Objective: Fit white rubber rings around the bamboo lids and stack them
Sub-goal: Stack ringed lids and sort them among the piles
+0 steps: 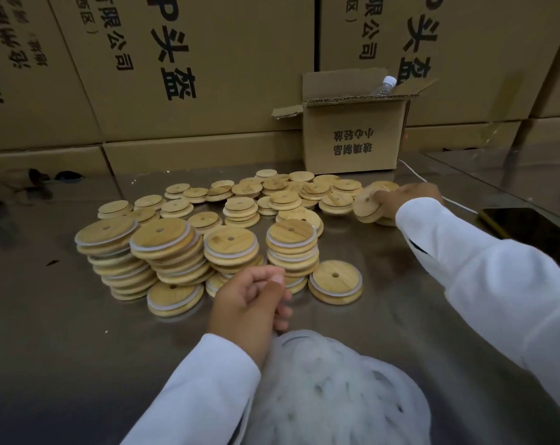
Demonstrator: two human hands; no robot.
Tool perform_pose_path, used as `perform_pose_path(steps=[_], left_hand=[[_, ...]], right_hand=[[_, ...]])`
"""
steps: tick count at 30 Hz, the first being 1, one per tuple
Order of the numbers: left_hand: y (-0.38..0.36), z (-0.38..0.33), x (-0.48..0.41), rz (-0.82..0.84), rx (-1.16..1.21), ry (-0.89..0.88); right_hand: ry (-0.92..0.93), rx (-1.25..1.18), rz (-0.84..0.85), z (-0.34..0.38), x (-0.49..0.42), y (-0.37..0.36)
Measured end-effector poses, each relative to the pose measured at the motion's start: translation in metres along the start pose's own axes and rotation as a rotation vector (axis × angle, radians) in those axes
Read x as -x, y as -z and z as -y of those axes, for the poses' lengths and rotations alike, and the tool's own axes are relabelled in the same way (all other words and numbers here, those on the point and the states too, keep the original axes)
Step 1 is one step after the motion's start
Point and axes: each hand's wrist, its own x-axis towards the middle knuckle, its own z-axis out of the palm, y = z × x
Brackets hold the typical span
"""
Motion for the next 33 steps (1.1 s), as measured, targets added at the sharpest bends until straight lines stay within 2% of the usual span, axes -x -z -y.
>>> perform_pose_path(steps=[2,5,10,14,20,23,26,29,33], left_hand=[[0.000,-0.001,0.000,-0.003,0.016,0.013],[0.000,-0.006,0.003,-0.003,0.040,0.019],[0.001,-0.016,0.010,-0.008,0.111,-0.014],[0.006,-0.018,0.011,0.009,0.061,-0.010],[0.009,-0.019,0.010,0.136,0.098,0.002],[0.014,-0.019,0.004,0.054,0.146,0.007],[0.023,-0.020,-0.004,-0.019,0.229,0.037],[0.026,-0.019,-0.006,-0.018,0.217,0.021],[0.026,-0.019,-0.004,0.006,0.156,-0.029]], right_hand=[[0.049,-0.090,-0.004,0.005,0.025,0.008],[0.212,-0.064,0.130,0.011,0.078,0.015],[0.421,-0.212,0.354,0.012,0.163,0.012],[0.434,-0.334,0.400,0.006,0.187,0.003],[0.393,-0.462,0.555,-0.005,0.182,-0.001],[0.400,-0.387,0.577,-0.012,0.179,-0.004],[0.466,-0.147,0.496,-0.019,0.180,-0.014],[0.548,0.136,0.469,-0.026,0.187,-0.025],[0.611,0.285,0.481,-0.025,0.194,-0.032]])
